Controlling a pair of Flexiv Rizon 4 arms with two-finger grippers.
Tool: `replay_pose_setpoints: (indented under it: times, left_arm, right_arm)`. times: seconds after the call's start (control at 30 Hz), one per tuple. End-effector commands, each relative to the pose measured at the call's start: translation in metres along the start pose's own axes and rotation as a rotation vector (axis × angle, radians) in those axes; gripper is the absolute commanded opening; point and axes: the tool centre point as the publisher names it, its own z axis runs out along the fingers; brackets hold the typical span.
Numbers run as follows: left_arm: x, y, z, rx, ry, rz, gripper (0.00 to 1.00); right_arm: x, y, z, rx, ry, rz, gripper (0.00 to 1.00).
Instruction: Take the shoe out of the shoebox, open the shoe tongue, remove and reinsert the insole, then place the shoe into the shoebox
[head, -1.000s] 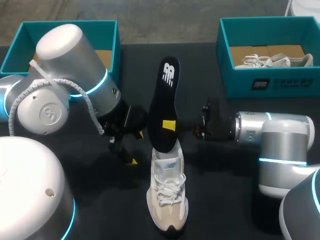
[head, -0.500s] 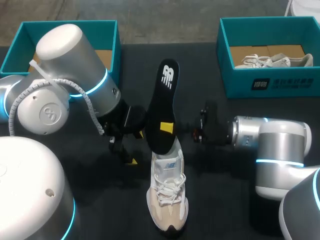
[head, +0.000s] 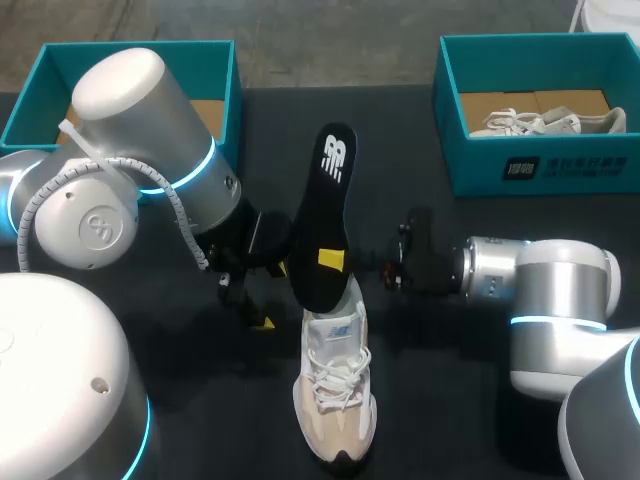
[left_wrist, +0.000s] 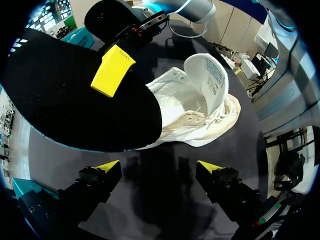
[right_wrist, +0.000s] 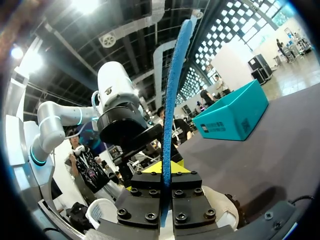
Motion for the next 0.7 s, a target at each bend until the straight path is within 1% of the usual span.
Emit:
replay_pose_setpoints:
  times: [0.03,0.47,0.7]
  left_arm:
    - [0.0003,-0.0003,0.0018,-0.001,-0.002,0.0,1.0]
    - [0.0003,-0.0003,0.0018,-0.001,-0.002,0.0,1.0]
    - [0.0003,-0.0003,0.0018,-0.001,-0.002,0.0,1.0]
  right_arm:
    - [0.0007,-0.0019,-0.0019,0.003,0.002,0.001,0.0]
    - [0.0004,-0.0022,-0.0074,-0.002,0.0,0.0,0.0]
    - [0.002,0.0008,-0.0098,-0.003,-0.002,-0.005,0.0]
